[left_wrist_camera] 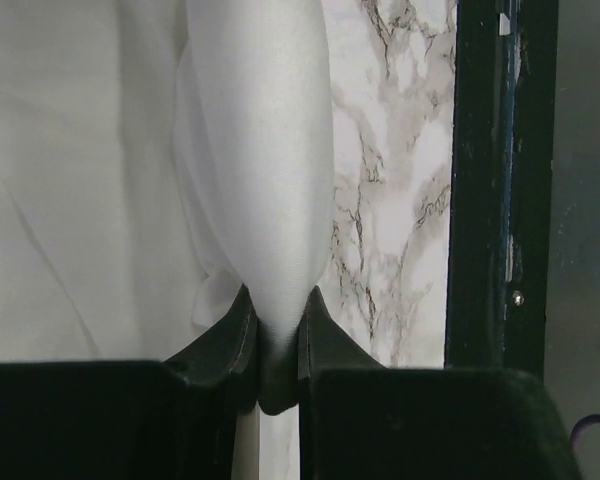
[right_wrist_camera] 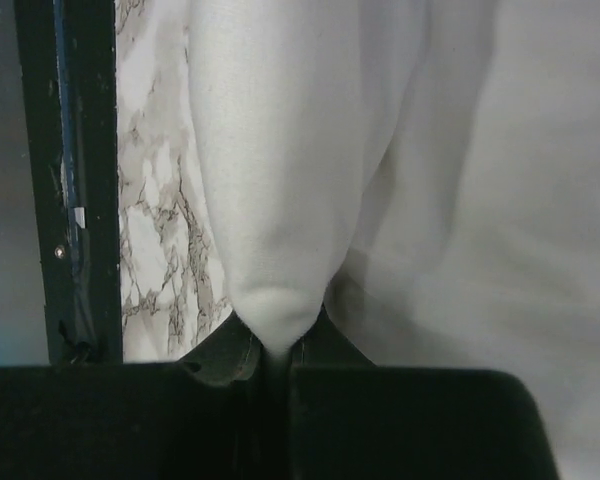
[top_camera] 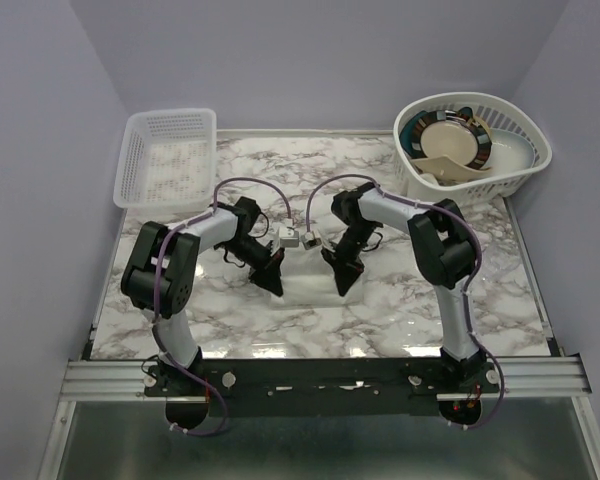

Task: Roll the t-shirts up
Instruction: Roll the T-shirt to the center of the board.

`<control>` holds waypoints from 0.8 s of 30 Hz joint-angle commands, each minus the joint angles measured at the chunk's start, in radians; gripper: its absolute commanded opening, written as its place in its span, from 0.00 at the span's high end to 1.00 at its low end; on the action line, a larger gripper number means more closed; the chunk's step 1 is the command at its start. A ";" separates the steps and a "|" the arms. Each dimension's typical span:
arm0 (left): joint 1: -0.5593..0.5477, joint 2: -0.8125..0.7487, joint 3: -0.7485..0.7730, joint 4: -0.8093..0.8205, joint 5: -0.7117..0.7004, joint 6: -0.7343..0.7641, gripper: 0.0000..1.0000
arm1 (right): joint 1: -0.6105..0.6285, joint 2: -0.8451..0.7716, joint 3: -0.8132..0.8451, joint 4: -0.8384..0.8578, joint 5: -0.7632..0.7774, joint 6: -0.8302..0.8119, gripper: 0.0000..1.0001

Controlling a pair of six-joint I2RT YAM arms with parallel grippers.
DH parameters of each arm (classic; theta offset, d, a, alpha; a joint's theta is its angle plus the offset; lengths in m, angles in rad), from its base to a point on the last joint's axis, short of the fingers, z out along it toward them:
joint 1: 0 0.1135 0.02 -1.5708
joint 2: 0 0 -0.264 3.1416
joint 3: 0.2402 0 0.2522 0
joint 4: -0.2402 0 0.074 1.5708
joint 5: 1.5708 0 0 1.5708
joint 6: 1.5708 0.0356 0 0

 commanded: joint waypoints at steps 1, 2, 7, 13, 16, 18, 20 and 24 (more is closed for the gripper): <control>0.056 0.116 0.080 -0.103 0.034 0.007 1.00 | -0.026 0.104 0.065 -0.141 0.065 -0.032 0.99; 0.063 0.157 0.113 -0.127 0.040 0.005 1.00 | -0.027 0.115 0.074 -0.147 0.072 -0.032 0.99; 0.110 0.248 0.186 -0.171 0.025 -0.007 0.93 | -0.032 0.193 0.174 -0.194 0.087 0.011 0.98; 0.150 0.232 0.183 -0.059 -0.061 -0.108 0.63 | -0.032 0.322 0.283 -0.231 0.145 0.140 0.92; 0.167 0.171 0.193 -0.036 -0.111 -0.127 0.53 | -0.032 0.380 0.353 -0.251 0.167 0.207 0.90; 0.181 0.107 0.205 -0.042 -0.128 -0.119 0.49 | -0.032 0.417 0.390 -0.265 0.173 0.227 0.90; 0.184 0.061 0.222 -0.092 -0.144 -0.069 0.45 | -0.032 0.438 0.415 -0.268 0.188 0.276 0.90; 0.175 -0.137 0.210 -0.102 -0.150 -0.026 0.31 | -0.032 0.500 0.481 -0.271 0.225 0.371 0.89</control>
